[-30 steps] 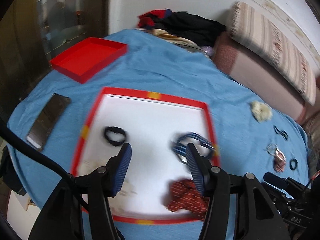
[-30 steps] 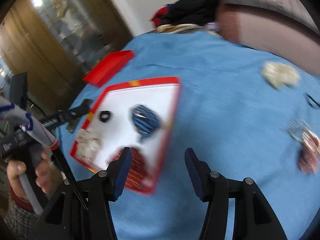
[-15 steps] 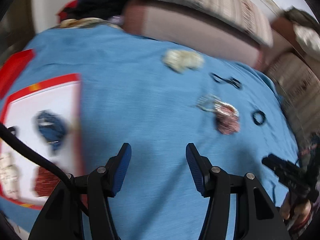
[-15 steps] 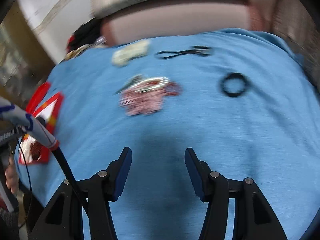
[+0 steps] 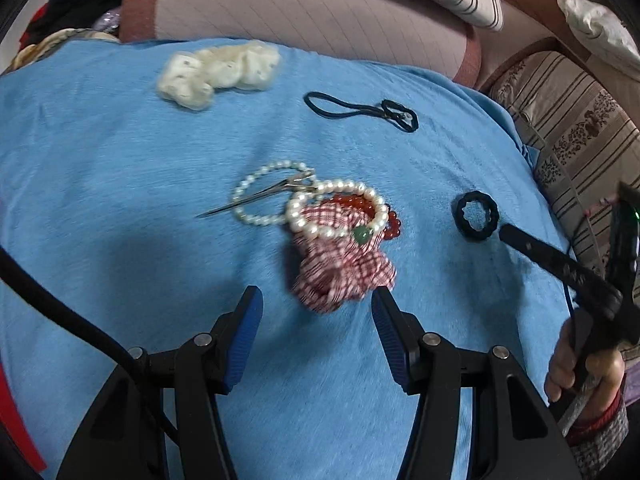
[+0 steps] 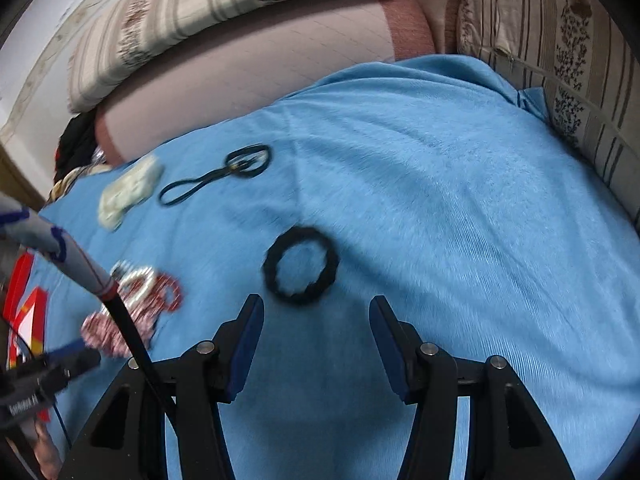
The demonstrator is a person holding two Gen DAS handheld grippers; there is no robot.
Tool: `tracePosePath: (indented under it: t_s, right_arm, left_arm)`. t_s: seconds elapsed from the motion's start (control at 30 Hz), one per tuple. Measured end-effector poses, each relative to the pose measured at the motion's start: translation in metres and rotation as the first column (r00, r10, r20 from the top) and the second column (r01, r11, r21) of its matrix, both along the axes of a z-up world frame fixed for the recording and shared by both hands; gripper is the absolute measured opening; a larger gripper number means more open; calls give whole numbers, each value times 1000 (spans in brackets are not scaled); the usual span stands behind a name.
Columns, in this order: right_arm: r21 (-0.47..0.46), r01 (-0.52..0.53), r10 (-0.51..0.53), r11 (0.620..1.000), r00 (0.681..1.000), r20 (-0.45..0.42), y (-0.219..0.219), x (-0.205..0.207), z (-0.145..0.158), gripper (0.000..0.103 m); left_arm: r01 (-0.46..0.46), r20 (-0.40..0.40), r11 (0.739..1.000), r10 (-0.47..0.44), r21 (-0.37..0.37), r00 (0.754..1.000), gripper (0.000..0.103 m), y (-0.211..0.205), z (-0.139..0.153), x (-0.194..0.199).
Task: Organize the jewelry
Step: 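Grasp the gingham scrunchie with the left tool while the right tool grasps the black ridged hair tie, then carry the gingham scrunchie and ridged hair tie into the tray and release both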
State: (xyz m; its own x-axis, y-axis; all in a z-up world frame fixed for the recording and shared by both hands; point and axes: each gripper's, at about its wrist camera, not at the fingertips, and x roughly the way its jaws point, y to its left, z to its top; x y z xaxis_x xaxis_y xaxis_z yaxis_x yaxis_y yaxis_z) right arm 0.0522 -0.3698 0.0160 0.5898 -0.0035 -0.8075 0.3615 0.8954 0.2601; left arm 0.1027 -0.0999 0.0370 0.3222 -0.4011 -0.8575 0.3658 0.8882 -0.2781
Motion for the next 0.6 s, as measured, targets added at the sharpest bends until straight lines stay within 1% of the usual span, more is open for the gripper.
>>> tracePosePath:
  t_s: [0.17, 0.2, 0.23, 0.27, 0.3, 0.33, 0.43, 0.53, 0.6]
  right_arm:
    - [-30, 2, -2, 1000, 1000, -27, -4, 21, -13, 59]
    - [-39, 1, -2, 999, 1000, -29, -4, 22, -14, 58]
    - [-56, 1, -3, 998, 999, -36, -3, 23, -15, 50]
    - [-67, 1, -4, 998, 999, -43, -4, 24, -16, 36]
    - [-70, 3, -6, 998, 999, -49, -5, 24, -17, 27]
    - [-52, 5, -7, 999, 999, -49, -7, 23, -18, 13]
    - [-17, 15, -16, 1000, 999, -33, -8, 12, -12, 10]
    - [-4, 10, -10, 1000, 1000, -18, -3, -3, -2, 9]
    - [9, -7, 7, 1000, 1000, -6, 4, -17, 7, 9]
  left_arm:
    - [2, -18, 1000, -2, -8, 1000, 54, -12, -10, 13]
    - [3, -24, 1000, -3, -12, 1000, 46, -14, -12, 15]
    - [2, -30, 1000, -2, -15, 1000, 36, -15, -13, 16]
    - [3, -45, 1000, -4, -18, 999, 14, -15, -15, 17]
    - [4, -66, 1000, -6, -30, 998, 10, -15, -17, 18]
    - [-7, -74, 999, 4, -39, 997, 10, -13, -17, 17]
    - [-14, -58, 999, 12, -33, 998, 9, -4, -7, 5]
    - [-15, -74, 998, 11, -54, 997, 9, 11, 7, -12]
    - [-9, -86, 999, 6, -42, 996, 9, 25, 16, -28]
